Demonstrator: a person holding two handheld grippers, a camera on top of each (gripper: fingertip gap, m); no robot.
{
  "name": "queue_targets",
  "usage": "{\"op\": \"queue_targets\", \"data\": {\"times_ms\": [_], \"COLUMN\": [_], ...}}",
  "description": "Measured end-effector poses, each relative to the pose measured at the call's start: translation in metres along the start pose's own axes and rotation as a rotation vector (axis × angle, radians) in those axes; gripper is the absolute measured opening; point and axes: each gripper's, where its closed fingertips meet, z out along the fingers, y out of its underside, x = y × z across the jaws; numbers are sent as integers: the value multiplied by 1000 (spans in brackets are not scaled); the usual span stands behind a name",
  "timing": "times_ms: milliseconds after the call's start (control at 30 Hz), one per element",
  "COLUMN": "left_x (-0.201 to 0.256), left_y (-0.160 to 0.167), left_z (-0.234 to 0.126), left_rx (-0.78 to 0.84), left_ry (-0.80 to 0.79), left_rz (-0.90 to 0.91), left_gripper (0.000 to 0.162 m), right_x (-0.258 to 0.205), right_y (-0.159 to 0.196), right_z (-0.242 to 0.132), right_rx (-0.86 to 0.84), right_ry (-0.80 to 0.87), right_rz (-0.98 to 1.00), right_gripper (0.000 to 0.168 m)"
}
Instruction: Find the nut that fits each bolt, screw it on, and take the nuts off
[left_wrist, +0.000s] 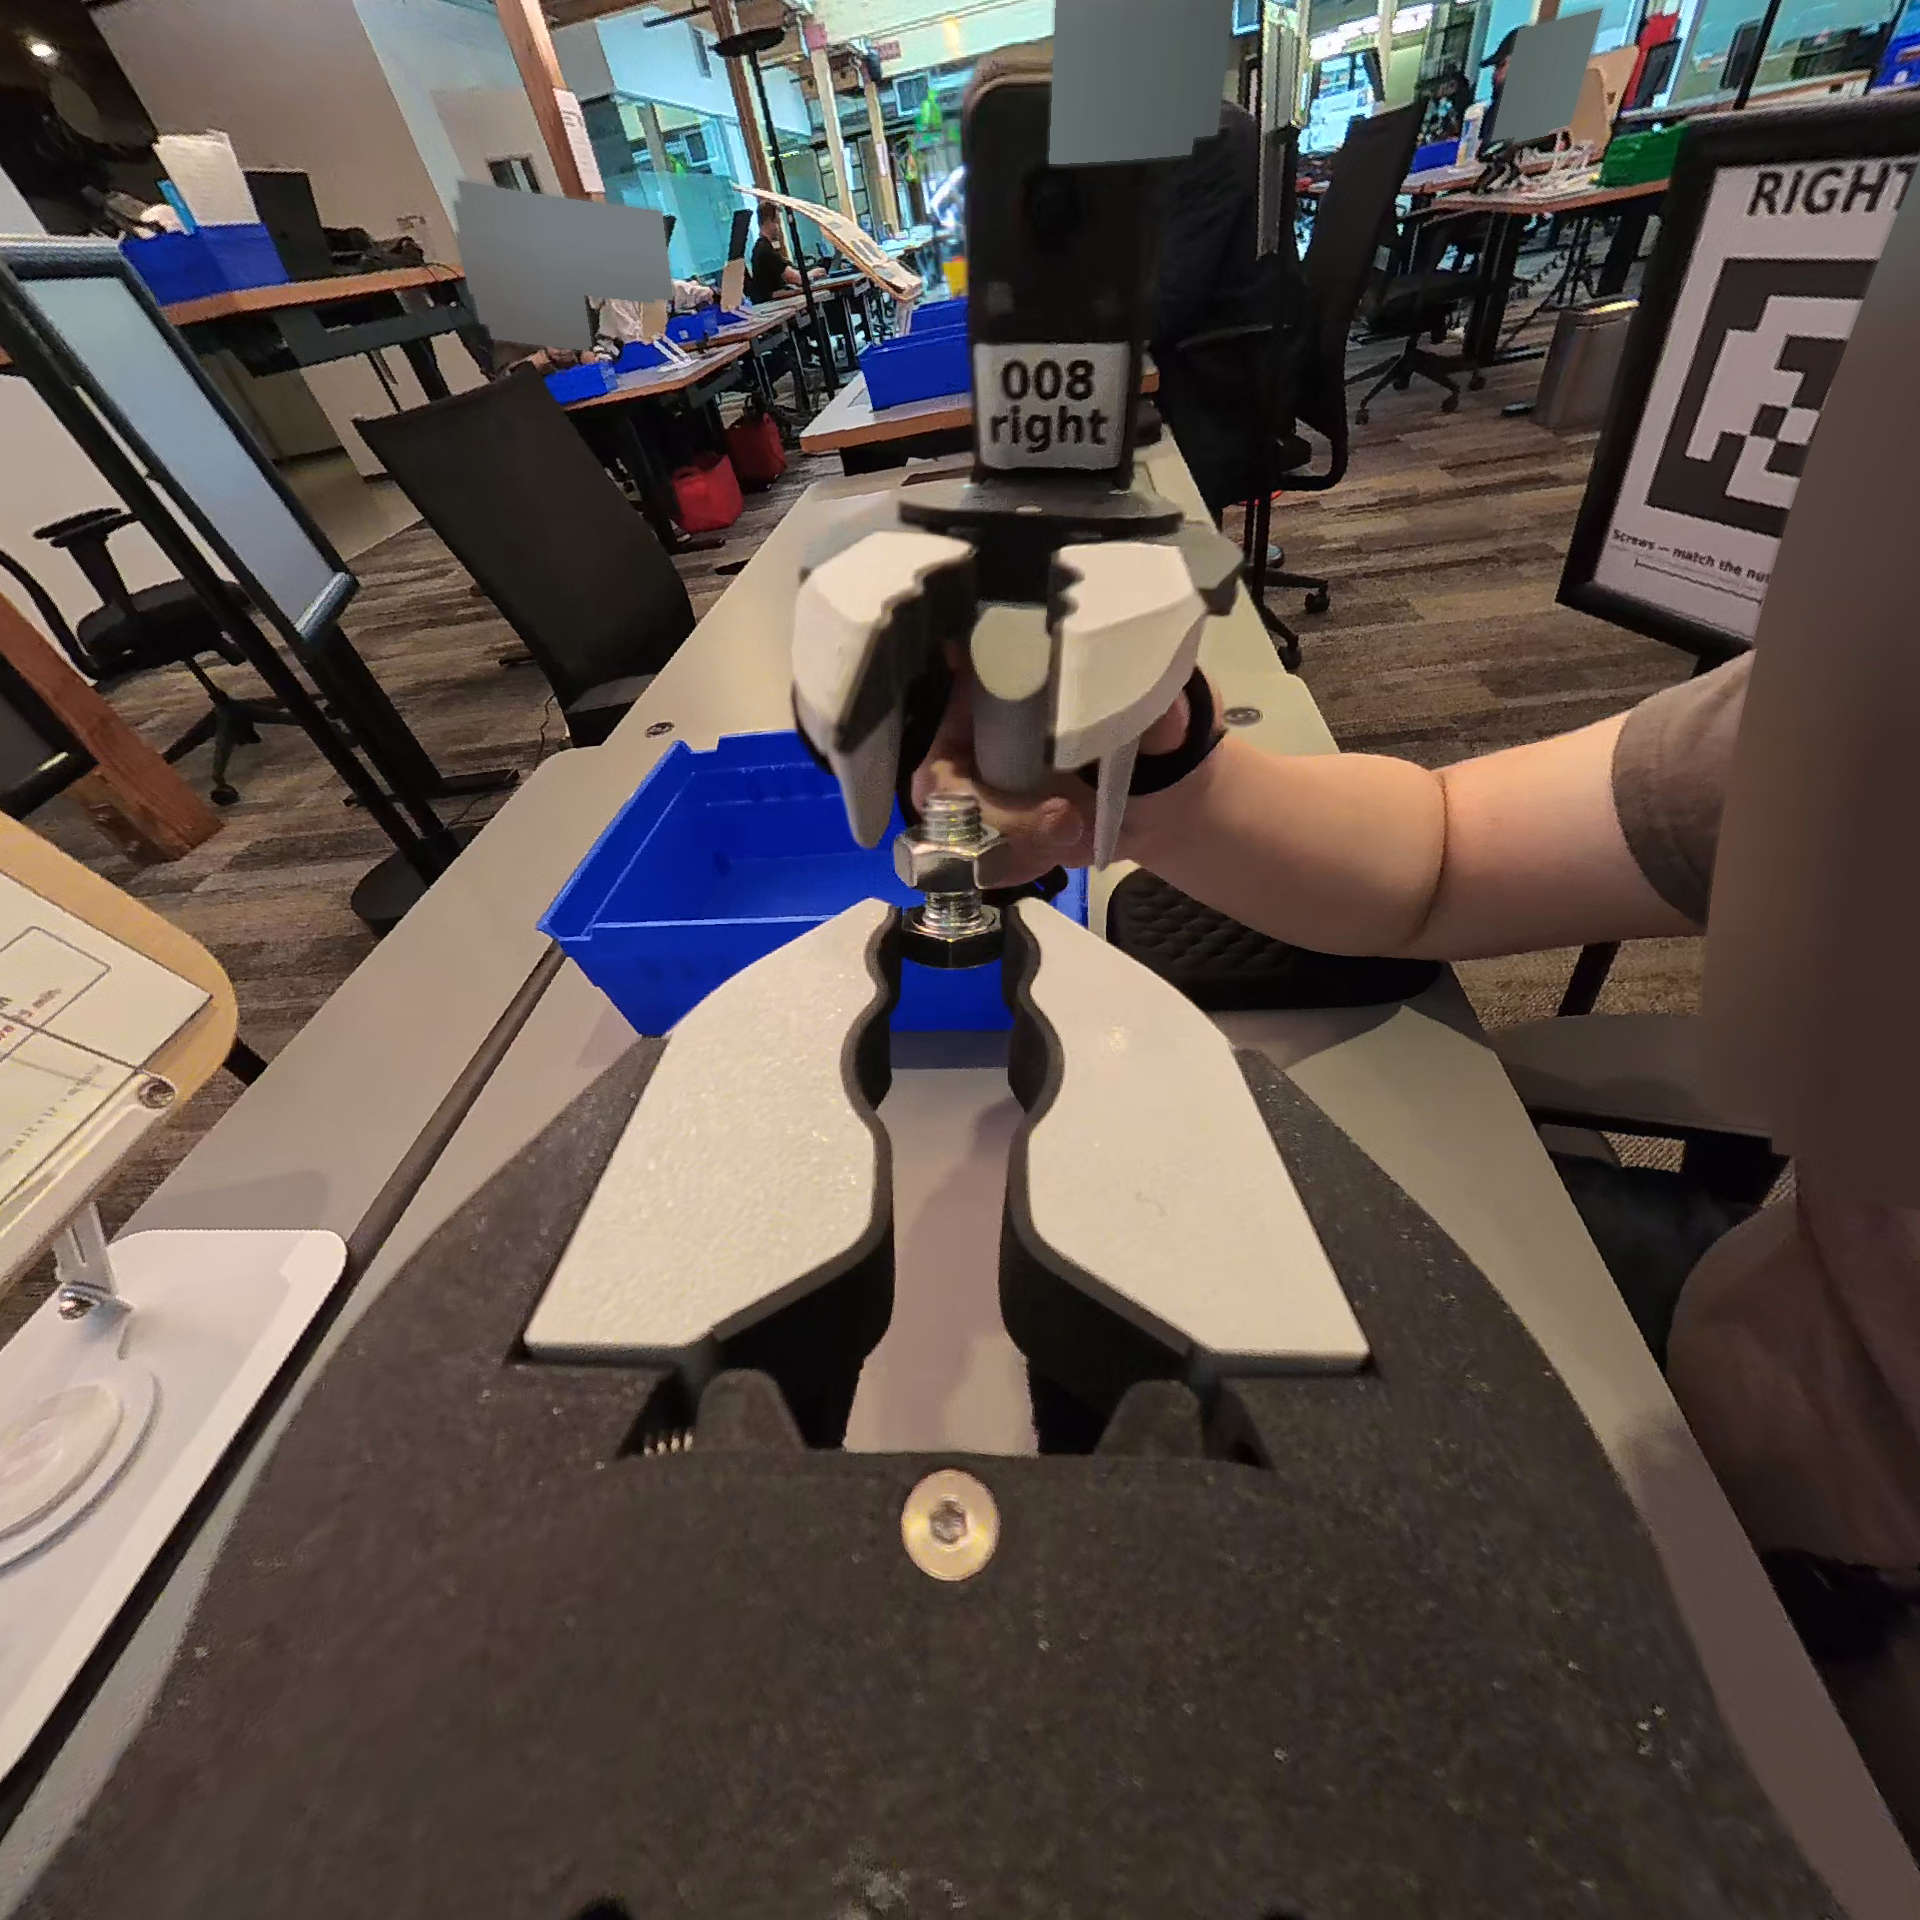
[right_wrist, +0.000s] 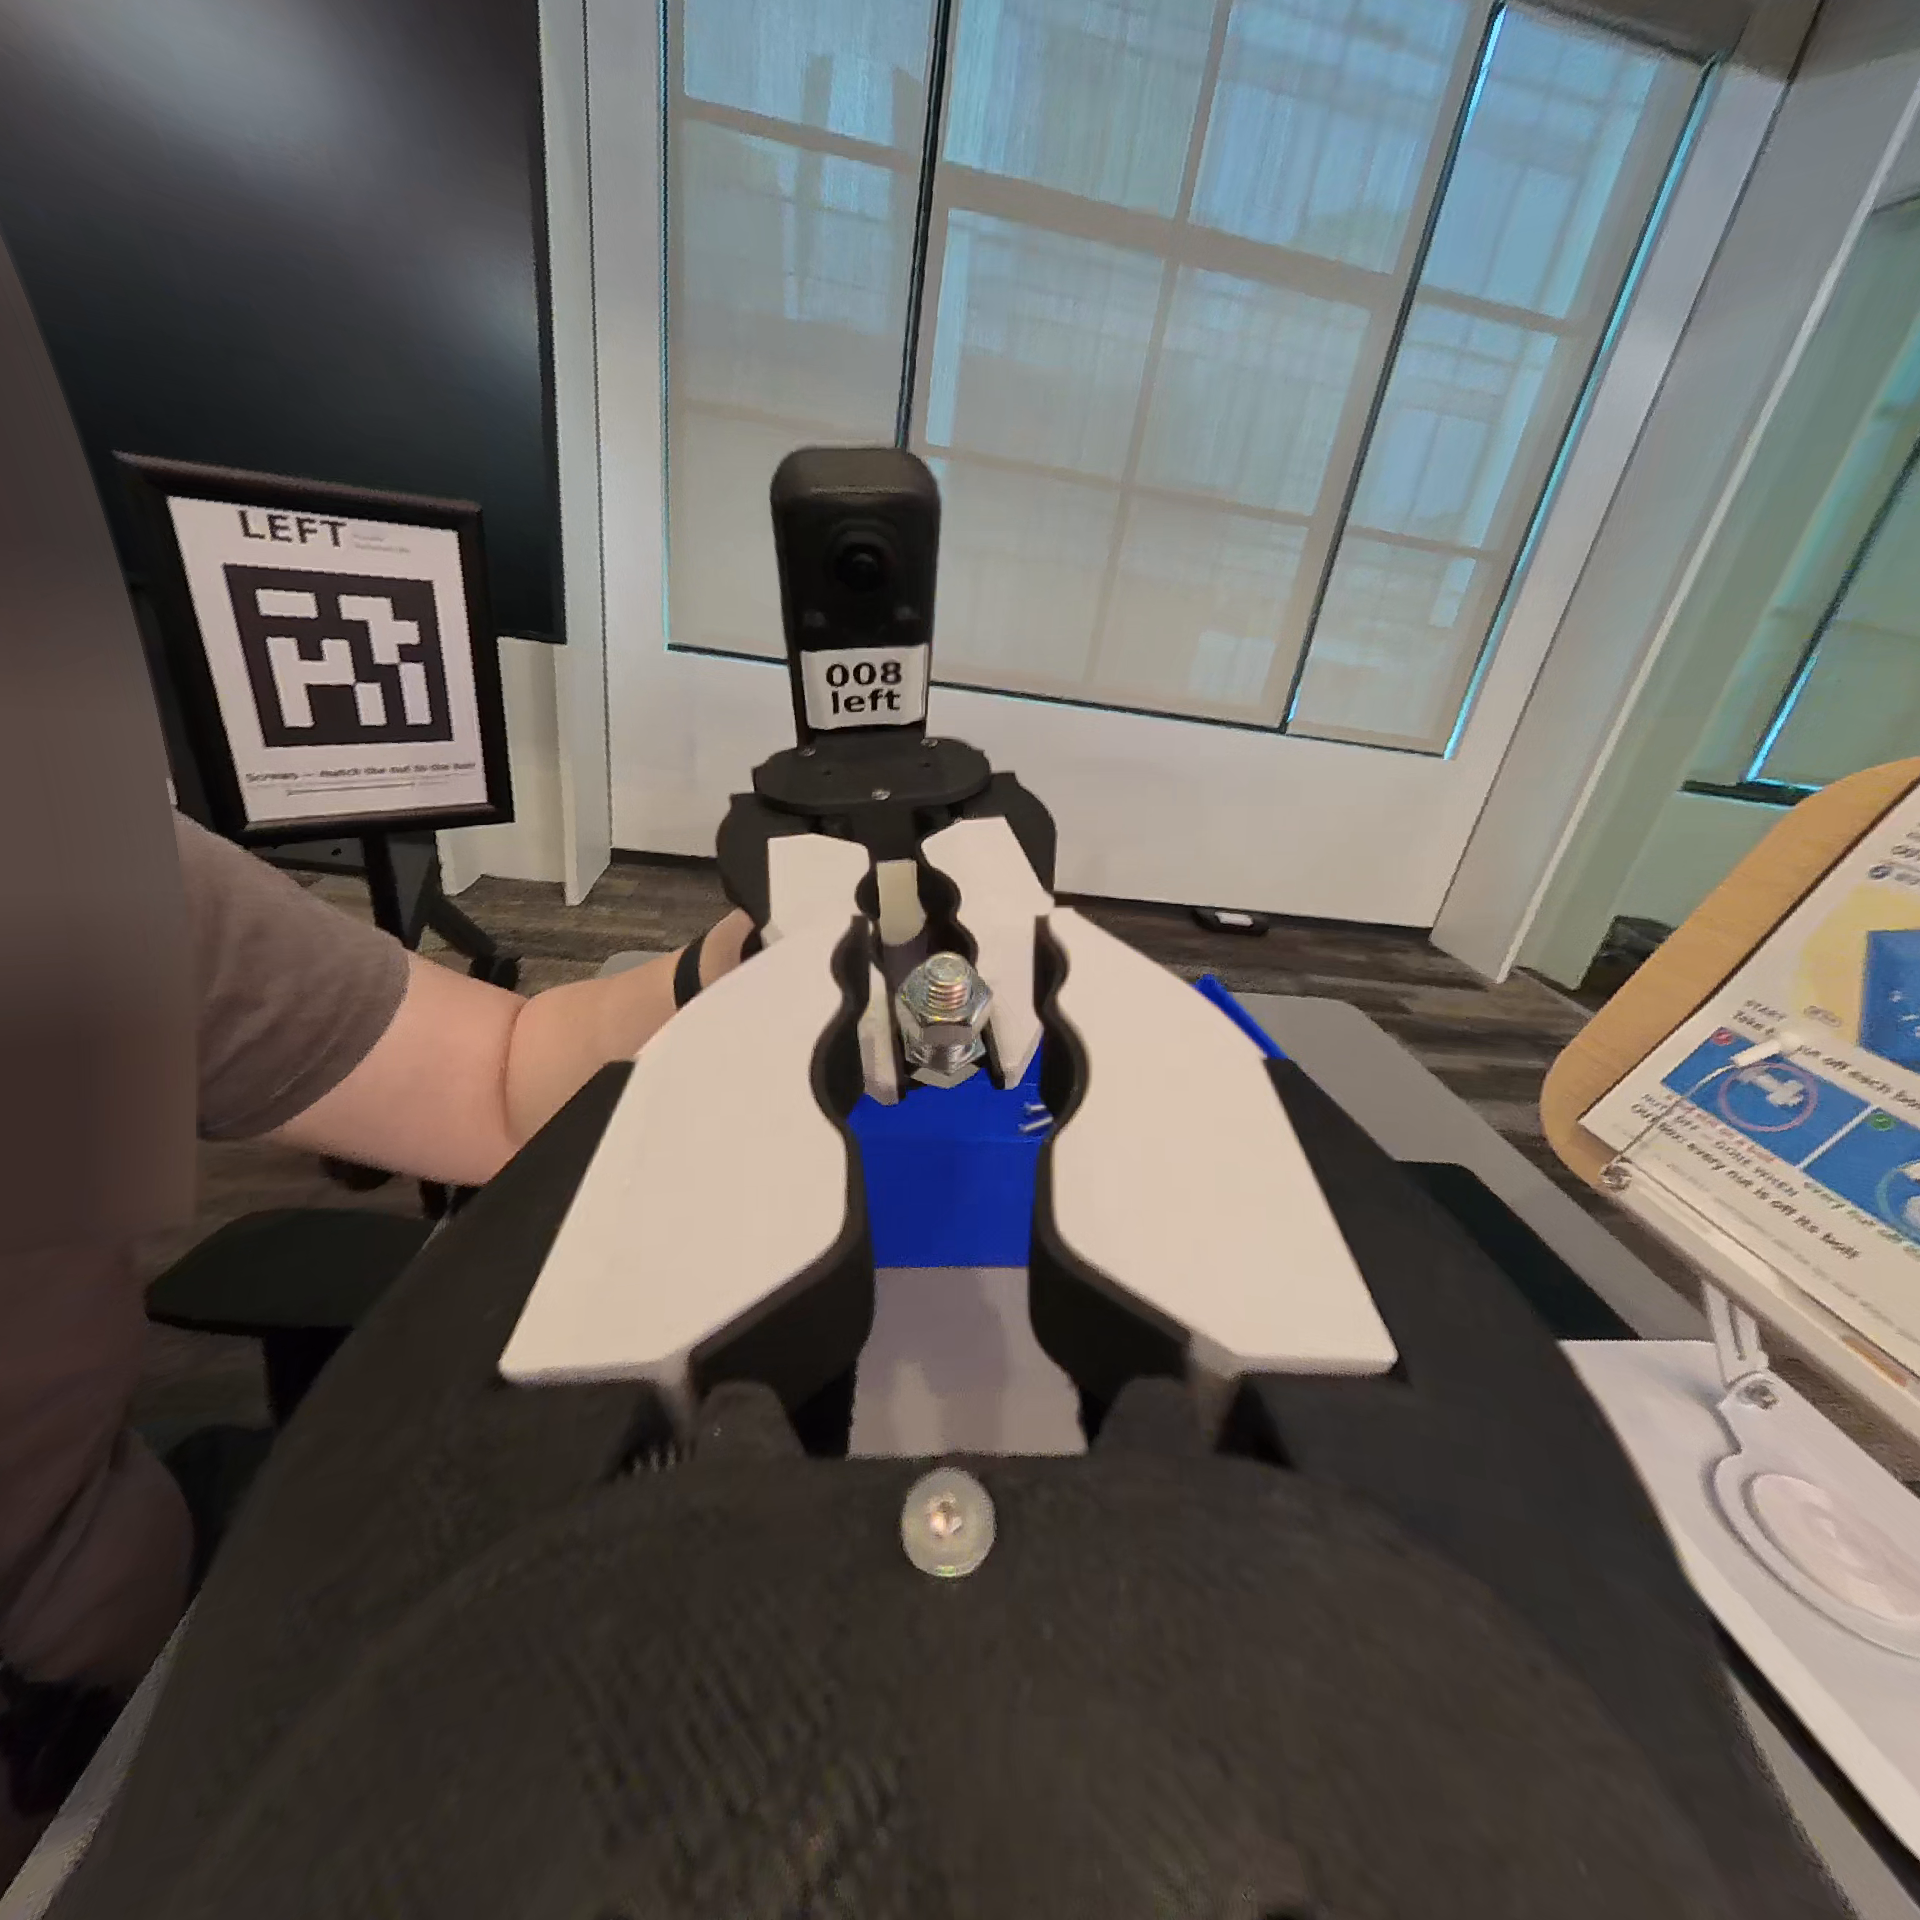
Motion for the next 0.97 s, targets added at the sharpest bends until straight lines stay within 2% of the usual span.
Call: {"op": "queue_targets", "data": {"times_ms": [233,600,700,967], "left_x": [-9,-3,-4,5], "left_y": [-7,-20,-19,-18], "left_z": [3,-2,-2,4], "left_rx": [83,162,150,150], "left_ry": [-21,35,22,73], "left_rz": [-146,-189,-184,-202], "left_gripper": [17,17,17,17], "right_x": [12,21,14,5], "right_y": [7,1,-5,4], "right_z": [1,-7,-7,1], "right_rx": [-12,32,73,28], "right_ry": [48,62,13,-41], "right_rz": [76,114,147,155], "right_gripper": [35,32,32,34]}}
